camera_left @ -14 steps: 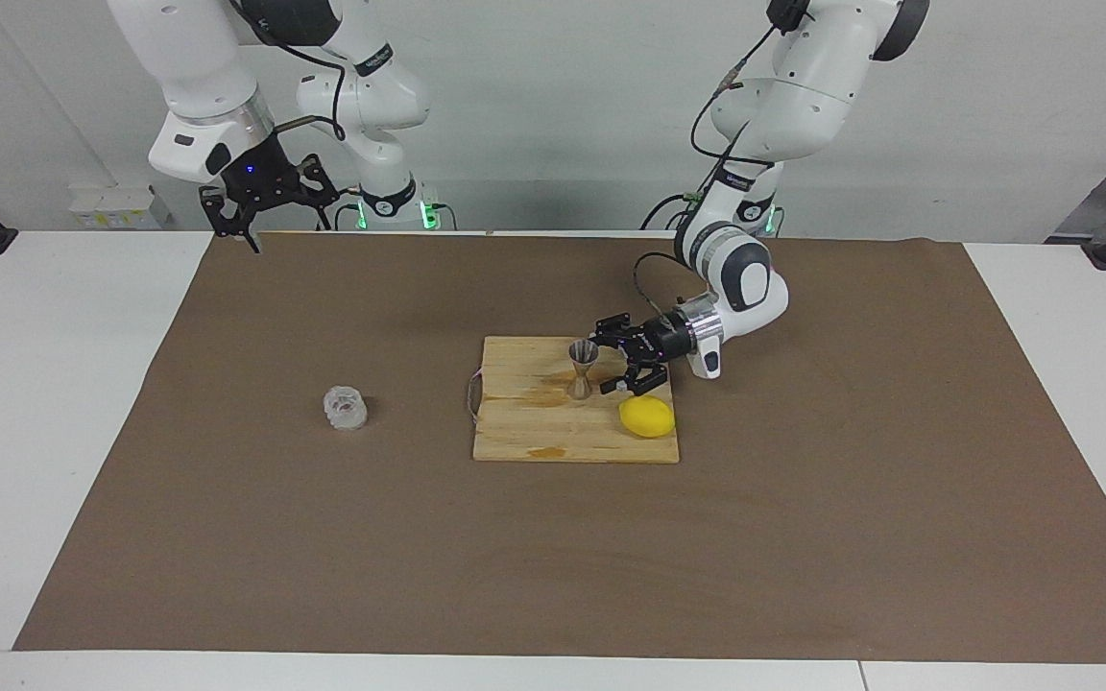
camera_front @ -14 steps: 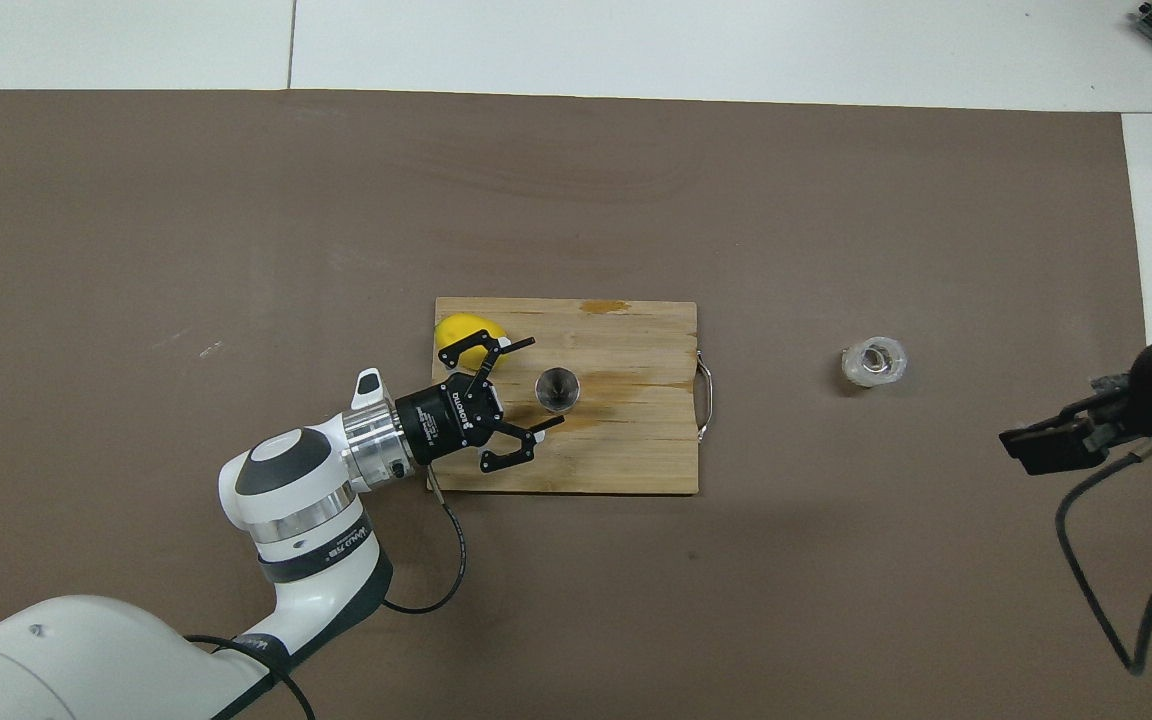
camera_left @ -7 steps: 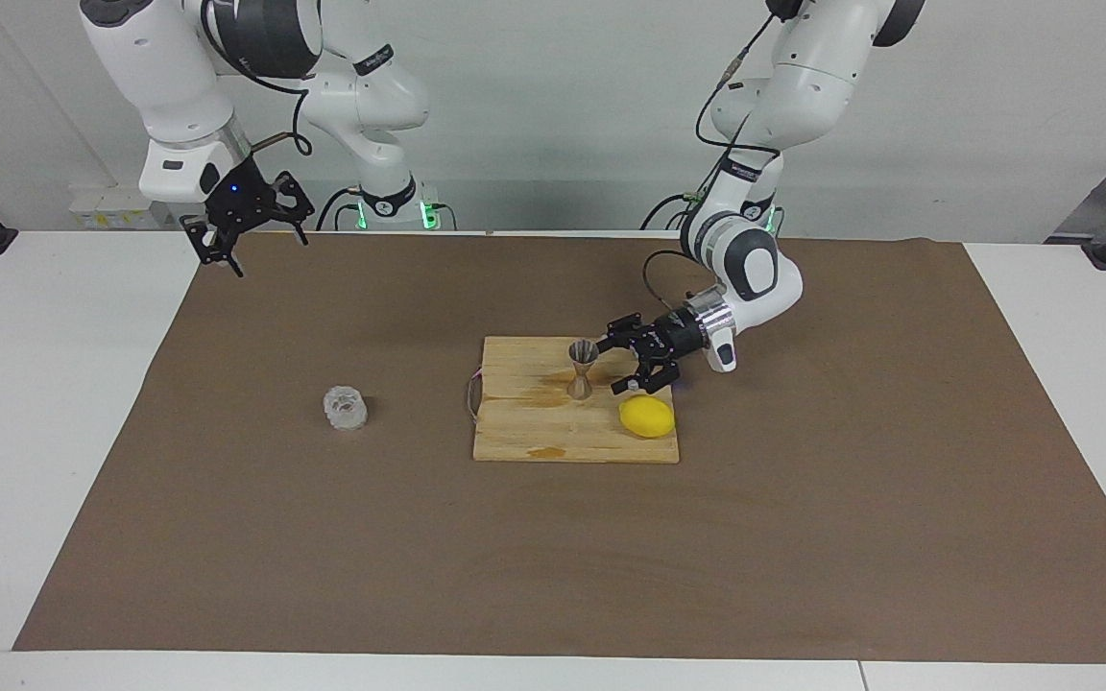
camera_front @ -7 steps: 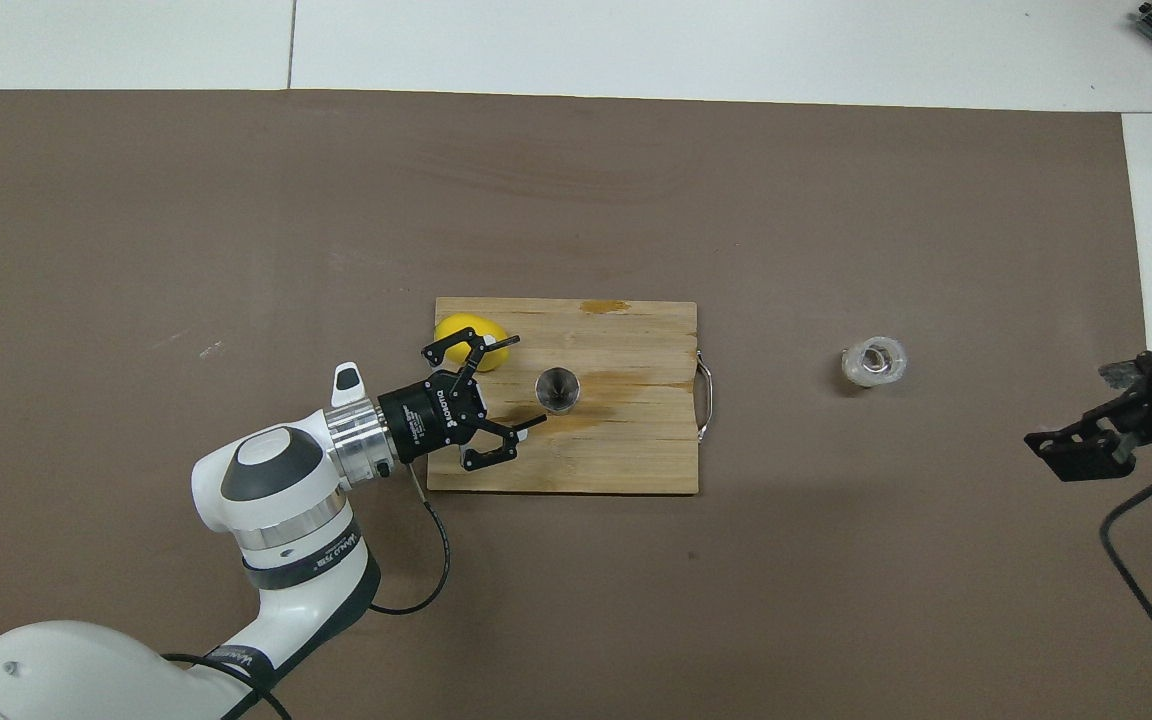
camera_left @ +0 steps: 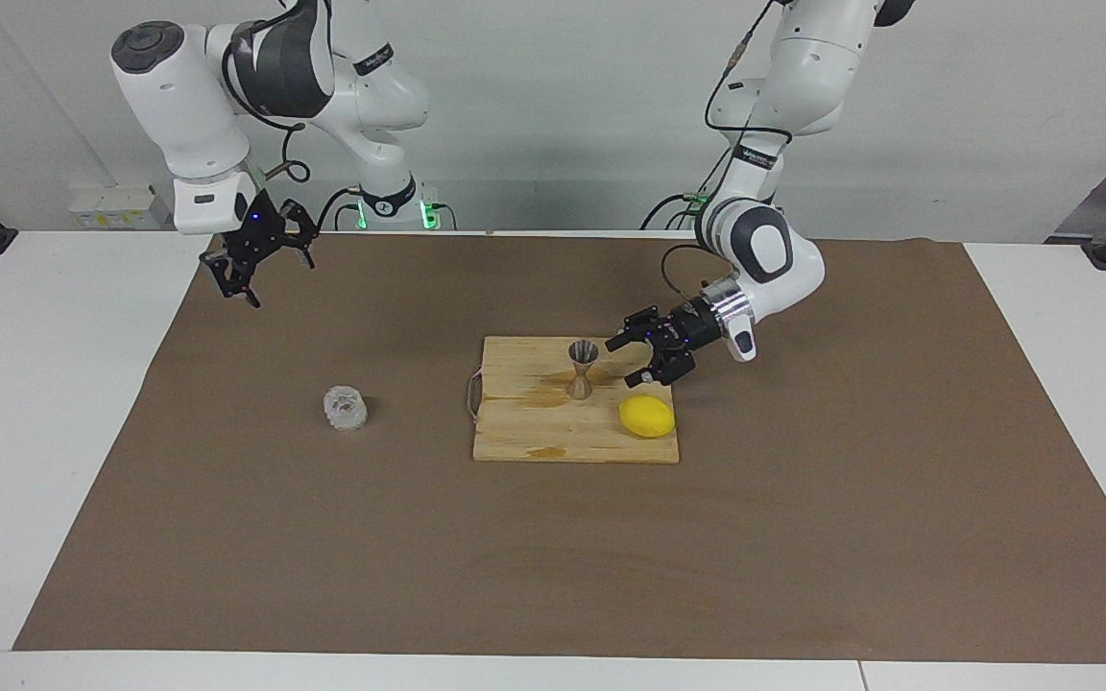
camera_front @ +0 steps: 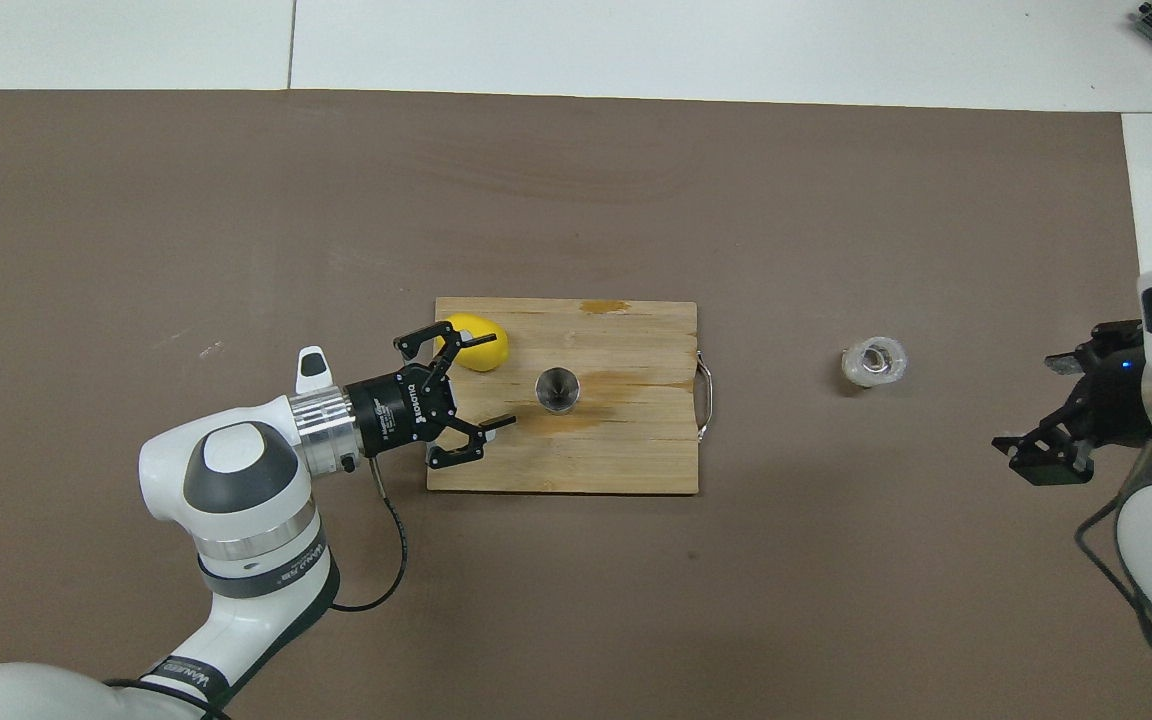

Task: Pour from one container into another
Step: 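Set the metal cup on the board and open the left gripper, then withdraw the left gripper while the right gripper reaches the glass cup, then grasp the clear glass cup with the right gripper and lift it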

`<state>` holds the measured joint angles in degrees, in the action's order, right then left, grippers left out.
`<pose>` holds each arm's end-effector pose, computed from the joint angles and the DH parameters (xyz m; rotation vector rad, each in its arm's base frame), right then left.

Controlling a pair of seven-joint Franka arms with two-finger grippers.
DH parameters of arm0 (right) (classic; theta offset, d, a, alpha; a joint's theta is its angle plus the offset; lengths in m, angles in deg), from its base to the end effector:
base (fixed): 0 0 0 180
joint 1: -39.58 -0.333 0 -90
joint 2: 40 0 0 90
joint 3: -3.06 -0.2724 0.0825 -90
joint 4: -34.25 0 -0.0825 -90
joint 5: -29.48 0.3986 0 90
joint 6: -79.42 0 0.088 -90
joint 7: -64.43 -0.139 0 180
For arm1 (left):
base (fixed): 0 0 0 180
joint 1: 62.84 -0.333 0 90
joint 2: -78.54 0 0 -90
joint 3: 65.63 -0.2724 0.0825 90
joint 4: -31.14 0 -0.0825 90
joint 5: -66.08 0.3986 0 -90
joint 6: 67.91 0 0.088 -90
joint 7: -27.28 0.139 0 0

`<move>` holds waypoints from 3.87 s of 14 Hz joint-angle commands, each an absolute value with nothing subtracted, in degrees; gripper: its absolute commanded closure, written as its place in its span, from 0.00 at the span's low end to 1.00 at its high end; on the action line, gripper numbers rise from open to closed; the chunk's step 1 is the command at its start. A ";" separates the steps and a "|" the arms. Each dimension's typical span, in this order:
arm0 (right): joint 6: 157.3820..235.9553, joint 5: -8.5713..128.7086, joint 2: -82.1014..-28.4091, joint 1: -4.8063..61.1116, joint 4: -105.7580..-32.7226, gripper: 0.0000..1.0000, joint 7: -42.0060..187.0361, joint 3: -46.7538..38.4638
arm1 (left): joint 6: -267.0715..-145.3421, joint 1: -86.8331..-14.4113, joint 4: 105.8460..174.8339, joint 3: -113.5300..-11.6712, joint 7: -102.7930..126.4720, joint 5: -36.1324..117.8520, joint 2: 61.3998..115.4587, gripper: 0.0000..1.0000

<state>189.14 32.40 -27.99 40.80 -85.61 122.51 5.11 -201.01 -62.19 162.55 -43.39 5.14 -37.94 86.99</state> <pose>0.5207 -0.0250 0.4370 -2.7713 -1.4092 -0.0875 0.4927 -0.2555 0.2319 1.4545 1.3645 -0.6273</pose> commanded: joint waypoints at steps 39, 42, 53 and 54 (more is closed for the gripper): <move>202.47 74.38 -59.69 48.72 -83.52 0.00 185.10 4.72 | -155.54 -62.31 103.65 -64.68 21.83 60.87 90.94 0.00; 203.08 74.92 -59.69 48.54 -83.61 0.00 185.10 4.55 | -154.40 -62.14 105.31 -60.36 22.10 66.08 90.41 0.00; 204.49 76.24 -59.60 47.22 -84.67 0.00 185.19 4.55 | -164.35 -62.84 129.08 -60.88 33.35 65.12 73.88 0.00; 204.49 76.24 -59.60 47.14 -84.67 0.00 185.19 4.55 | -163.63 -62.84 126.79 -60.88 33.43 65.20 74.93 0.00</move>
